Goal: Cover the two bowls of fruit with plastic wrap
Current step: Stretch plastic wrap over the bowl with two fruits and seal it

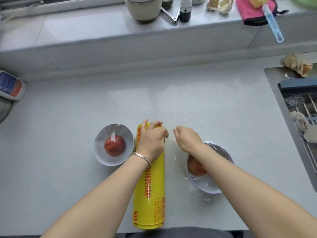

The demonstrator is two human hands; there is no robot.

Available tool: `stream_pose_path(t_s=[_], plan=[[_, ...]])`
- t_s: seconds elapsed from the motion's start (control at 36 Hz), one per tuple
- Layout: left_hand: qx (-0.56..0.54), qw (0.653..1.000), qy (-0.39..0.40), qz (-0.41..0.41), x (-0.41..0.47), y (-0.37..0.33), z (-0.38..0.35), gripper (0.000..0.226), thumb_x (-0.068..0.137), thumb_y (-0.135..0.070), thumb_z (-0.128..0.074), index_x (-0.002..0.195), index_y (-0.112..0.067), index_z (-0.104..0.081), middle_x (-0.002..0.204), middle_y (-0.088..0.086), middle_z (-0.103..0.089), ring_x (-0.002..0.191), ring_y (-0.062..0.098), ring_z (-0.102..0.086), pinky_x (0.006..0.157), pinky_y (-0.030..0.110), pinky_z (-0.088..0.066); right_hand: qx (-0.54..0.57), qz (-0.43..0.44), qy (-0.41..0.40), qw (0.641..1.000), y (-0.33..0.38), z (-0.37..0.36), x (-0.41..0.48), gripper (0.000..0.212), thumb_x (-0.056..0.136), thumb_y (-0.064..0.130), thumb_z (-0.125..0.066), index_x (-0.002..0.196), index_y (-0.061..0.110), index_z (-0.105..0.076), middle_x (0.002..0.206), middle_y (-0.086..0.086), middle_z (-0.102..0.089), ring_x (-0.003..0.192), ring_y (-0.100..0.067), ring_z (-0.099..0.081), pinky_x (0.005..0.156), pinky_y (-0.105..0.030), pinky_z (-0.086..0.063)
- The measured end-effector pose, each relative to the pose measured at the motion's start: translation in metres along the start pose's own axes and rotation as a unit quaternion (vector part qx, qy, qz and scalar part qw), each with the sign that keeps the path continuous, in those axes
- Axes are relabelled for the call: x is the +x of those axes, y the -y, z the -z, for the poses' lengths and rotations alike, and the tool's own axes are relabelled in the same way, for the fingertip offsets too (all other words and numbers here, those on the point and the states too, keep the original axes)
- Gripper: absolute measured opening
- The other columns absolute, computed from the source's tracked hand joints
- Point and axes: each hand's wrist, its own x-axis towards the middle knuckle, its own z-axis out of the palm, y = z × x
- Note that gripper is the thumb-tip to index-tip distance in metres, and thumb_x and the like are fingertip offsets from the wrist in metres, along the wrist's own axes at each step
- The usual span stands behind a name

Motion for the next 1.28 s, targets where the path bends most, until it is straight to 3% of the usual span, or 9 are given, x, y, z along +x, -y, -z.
stream_pose_path(t_s=[0.14, 0.25, 0.36, 0.44, 0.67, 0.86, 0.94, 1.08, 1.28], plan=[[-0.003, 1.0, -0.023, -0.001, -0.001, 0.002, 0.002, 0.025, 0.085, -0.02, -0.045, 0.079, -0.012, -0.068, 0.087, 0.002, -0.069, 0.114, 0.019, -0.055, 0.11, 0.039, -0.008, 0.198, 0.035, 0.046, 0.978, -0.014, 0.011, -0.011, 0.03, 0.097, 0.026, -0.039, 0.079, 0.016, -0.06, 0.065, 0.004, -0.056, 0.073, -0.019, -0.056, 0.073, -0.03, -0.04], [-0.021, 0.999, -0.048, -0.001, -0.001, 0.002, 0.002, 0.019, 0.081, -0.023, -0.052, 0.082, -0.011, -0.067, 0.084, 0.002, -0.068, 0.108, 0.021, -0.059, 0.108, 0.041, -0.014, 0.4, 0.023, -0.003, 0.916, -0.011, 0.025, -0.022, 0.024, 0.09, 0.008, -0.044, 0.08, 0.017, -0.063, 0.074, 0.0, -0.064, 0.075, -0.012, -0.059, 0.075, -0.023, -0.042], [-0.039, 0.997, -0.059, -0.006, -0.003, 0.004, 0.001, 0.032, 0.08, -0.034, -0.044, 0.087, -0.012, -0.066, 0.082, 0.001, -0.068, 0.106, 0.022, -0.059, 0.107, 0.041, -0.019, 0.171, 0.071, 0.035, 0.982, -0.004, 0.02, -0.029, 0.038, 0.084, 0.022, -0.055, 0.12, 0.013, -0.057, 0.119, -0.004, -0.061, 0.114, -0.017, -0.055, 0.097, -0.029, -0.04], [-0.055, 0.996, -0.067, 0.0, -0.003, 0.005, 0.001, 0.032, 0.079, -0.034, -0.044, 0.084, -0.011, -0.066, 0.084, 0.002, -0.068, 0.105, 0.024, -0.06, 0.106, 0.041, -0.021, 0.02, 0.108, 0.08, 0.991, 0.001, 0.004, -0.029, 0.049, 0.085, 0.039, -0.057, 0.125, 0.011, -0.054, 0.128, -0.006, -0.057, 0.12, -0.021, -0.051, 0.101, -0.034, -0.04], [0.013, 0.997, 0.038, -0.064, -0.007, 0.007, 0.011, 0.044, 0.074, -0.049, -0.037, 0.085, -0.024, -0.071, 0.082, -0.003, -0.058, 0.114, 0.023, -0.046, 0.112, 0.045, -0.001, 0.011, 0.139, 0.052, 0.989, -0.007, -0.003, -0.031, 0.029, 0.094, 0.037, -0.046, 0.077, 0.016, -0.059, 0.085, -0.01, -0.064, 0.085, -0.026, -0.055, 0.073, -0.034, -0.039], [0.108, 0.979, 0.138, -0.106, -0.004, 0.006, 0.017, 0.04, 0.084, -0.056, -0.041, 0.091, -0.03, -0.071, 0.105, -0.015, -0.06, 0.132, 0.014, -0.032, 0.11, 0.046, 0.01, -0.049, 0.15, 0.03, 0.987, -0.011, -0.001, -0.036, 0.026, 0.094, 0.028, -0.041, 0.079, 0.015, -0.056, 0.092, -0.012, -0.066, 0.092, -0.032, -0.056, 0.073, -0.036, -0.038], [0.083, 0.984, 0.116, -0.109, -0.005, 0.009, 0.015, 0.028, 0.086, -0.042, -0.052, 0.083, -0.022, -0.072, 0.092, -0.015, -0.067, 0.129, 0.017, -0.041, 0.11, 0.051, 0.005, -0.086, 0.143, -0.007, 0.986, -0.005, -0.005, -0.035, 0.024, 0.094, 0.027, -0.038, 0.073, 0.018, -0.047, 0.094, -0.011, -0.067, 0.094, -0.033, -0.056, 0.073, -0.035, -0.035], [0.073, 0.987, 0.098, -0.101, -0.004, 0.013, 0.01, 0.031, 0.084, -0.037, -0.048, 0.078, -0.018, -0.072, 0.085, -0.014, -0.069, 0.127, 0.016, -0.043, 0.111, 0.048, 0.004, -0.118, 0.116, -0.055, 0.985, 0.006, -0.015, -0.03, 0.026, 0.091, 0.021, -0.039, 0.09, 0.011, -0.063, 0.098, -0.014, -0.067, 0.1, -0.032, -0.057, 0.081, -0.036, -0.034], [0.039, 0.989, 0.043, -0.135, -0.006, 0.012, 0.009, 0.021, 0.077, -0.029, -0.055, 0.064, -0.017, -0.068, 0.072, -0.012, -0.067, 0.106, 0.019, -0.06, 0.106, 0.054, -0.008, -0.172, 0.029, -0.033, 0.984, 0.005, -0.016, -0.02, 0.027, 0.089, 0.022, -0.042, 0.101, 0.012, -0.064, 0.109, -0.013, -0.066, 0.106, -0.032, -0.057, 0.086, -0.033, -0.037]])
